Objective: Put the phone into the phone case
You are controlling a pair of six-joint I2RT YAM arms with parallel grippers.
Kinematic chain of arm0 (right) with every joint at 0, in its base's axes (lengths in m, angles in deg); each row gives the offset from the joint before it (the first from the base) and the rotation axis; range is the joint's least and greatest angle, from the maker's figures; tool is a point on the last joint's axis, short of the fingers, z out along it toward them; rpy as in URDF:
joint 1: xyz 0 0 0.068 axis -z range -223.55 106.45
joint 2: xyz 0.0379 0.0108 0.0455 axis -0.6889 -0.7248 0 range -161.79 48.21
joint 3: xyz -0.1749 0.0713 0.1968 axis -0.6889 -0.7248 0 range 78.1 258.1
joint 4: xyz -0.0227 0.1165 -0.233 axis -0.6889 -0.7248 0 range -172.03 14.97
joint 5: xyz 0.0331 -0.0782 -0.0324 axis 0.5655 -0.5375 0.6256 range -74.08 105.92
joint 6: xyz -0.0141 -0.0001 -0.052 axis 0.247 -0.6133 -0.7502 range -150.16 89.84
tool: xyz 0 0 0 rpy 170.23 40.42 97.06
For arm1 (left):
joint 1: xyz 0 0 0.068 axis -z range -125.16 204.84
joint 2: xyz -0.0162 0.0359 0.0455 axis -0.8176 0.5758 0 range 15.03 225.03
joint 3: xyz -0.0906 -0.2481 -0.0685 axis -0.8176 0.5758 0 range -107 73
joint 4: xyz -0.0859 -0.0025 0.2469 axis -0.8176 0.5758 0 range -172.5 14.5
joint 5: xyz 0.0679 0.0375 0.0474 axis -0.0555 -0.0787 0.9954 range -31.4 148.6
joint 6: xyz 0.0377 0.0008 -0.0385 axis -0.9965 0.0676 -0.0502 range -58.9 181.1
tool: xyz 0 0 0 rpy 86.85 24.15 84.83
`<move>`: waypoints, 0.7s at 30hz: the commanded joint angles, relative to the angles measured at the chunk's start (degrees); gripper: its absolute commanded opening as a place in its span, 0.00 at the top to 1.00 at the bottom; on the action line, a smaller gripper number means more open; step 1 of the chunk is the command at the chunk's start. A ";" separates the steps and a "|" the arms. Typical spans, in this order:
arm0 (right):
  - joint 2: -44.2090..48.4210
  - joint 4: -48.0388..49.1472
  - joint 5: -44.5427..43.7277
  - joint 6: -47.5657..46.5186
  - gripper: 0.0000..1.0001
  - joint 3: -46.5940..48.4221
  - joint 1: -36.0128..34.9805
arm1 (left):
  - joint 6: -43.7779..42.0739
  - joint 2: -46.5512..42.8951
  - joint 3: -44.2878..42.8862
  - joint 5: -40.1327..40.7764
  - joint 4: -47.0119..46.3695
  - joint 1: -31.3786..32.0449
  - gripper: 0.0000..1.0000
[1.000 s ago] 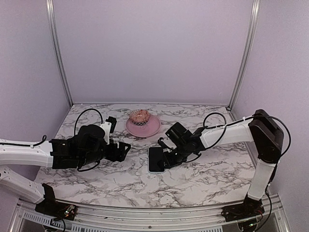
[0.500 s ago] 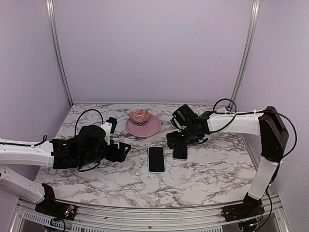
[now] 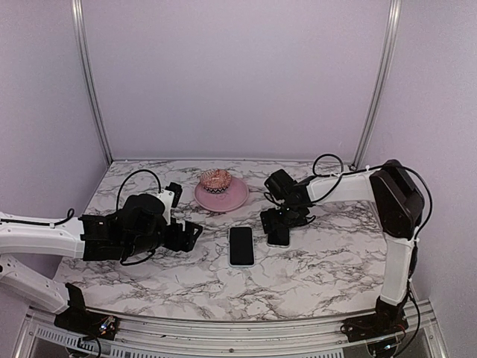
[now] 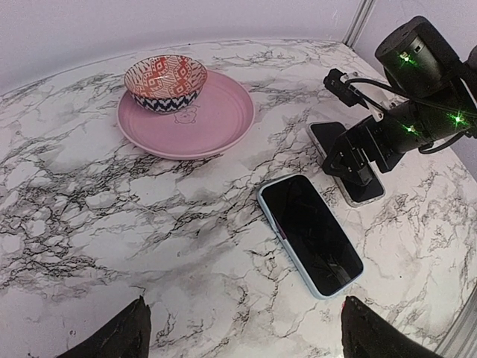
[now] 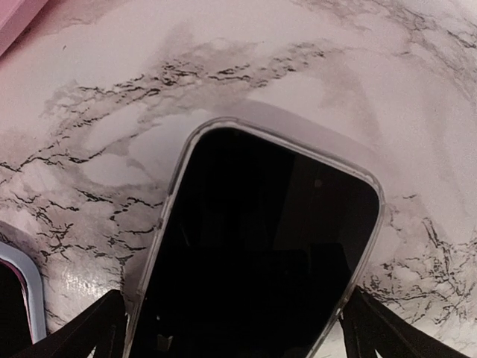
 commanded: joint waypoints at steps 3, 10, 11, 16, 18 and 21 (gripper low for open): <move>0.03 -0.74 4.13 -0.43 0.14 -1.85 0.82 | -0.55 0.61 -1.48 -0.39 1.03 -0.36 0.11; 8.45 -0.89 6.25 1.87 0.32 -9.35 0.25 | -0.60 0.58 -1.38 -0.64 1.04 -0.36 0.11; 9.83 -0.73 6.46 2.81 0.32 -10.73 -0.07 | -0.58 0.59 -1.30 -0.72 1.04 -0.36 0.11; 16.84 5.00 7.98 11.62 0.33 -18.94 -4.54 | -0.58 1.04 -1.18 -1.13 0.80 -0.37 0.11; 18.18 8.18 7.83 15.69 0.33 -21.10 -6.79 | -0.62 1.19 -1.16 -1.38 0.61 -0.36 0.11; 18.37 11.04 5.56 19.72 0.33 -21.96 -8.43 | -0.75 1.02 -1.03 -1.69 0.44 -0.36 0.11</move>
